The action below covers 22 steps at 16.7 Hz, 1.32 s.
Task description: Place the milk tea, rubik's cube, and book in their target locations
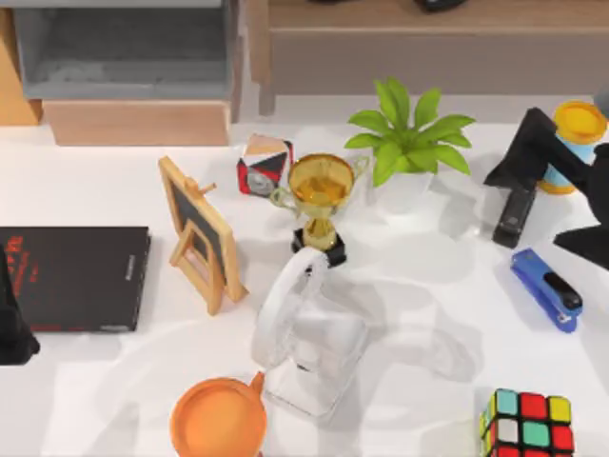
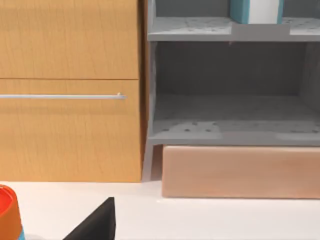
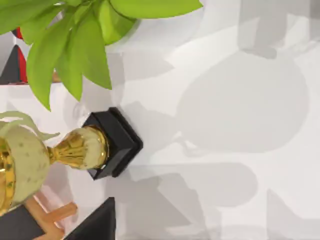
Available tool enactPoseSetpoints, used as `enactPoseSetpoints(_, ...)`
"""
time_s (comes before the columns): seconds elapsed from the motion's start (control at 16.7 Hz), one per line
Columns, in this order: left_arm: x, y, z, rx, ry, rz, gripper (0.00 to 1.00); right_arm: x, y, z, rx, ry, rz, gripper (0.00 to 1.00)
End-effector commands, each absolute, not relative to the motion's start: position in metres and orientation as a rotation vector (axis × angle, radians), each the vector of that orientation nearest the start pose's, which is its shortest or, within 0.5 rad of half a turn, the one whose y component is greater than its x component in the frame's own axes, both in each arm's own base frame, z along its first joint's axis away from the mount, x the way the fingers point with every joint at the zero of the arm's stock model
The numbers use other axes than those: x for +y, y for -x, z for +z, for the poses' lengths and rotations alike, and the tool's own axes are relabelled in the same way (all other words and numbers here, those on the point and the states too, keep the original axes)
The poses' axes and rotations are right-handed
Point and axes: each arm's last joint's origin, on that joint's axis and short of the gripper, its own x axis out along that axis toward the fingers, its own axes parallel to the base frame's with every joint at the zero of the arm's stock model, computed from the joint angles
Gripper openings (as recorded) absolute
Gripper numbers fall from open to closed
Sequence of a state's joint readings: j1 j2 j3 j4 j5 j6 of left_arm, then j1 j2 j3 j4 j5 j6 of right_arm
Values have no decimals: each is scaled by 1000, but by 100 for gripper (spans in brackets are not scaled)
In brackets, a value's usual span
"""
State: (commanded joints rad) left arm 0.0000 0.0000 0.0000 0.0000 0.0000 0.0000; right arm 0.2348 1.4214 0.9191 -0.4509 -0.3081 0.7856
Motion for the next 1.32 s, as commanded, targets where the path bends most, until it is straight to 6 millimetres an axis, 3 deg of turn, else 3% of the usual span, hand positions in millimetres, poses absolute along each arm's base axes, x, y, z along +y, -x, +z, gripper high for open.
enactPoseSetpoints(0.24, -1, -106, 160, 0, 0, 0, 100, 121, -219, 211, 1425, -519, -34, 100)
enactPoseSetpoints(0.54, -1, -106, 160, 0, 0, 0, 100, 145, -176, 213, 1557, -194, -111, 100)
enactPoseSetpoints(1.02, -1, -106, 160, 0, 0, 0, 100, 148, -169, 212, 1570, -120, -119, 100)
enactPoseSetpoints(1.32, -1, -106, 160, 0, 0, 0, 100, 150, -171, 180, 1566, -119, -115, 100)
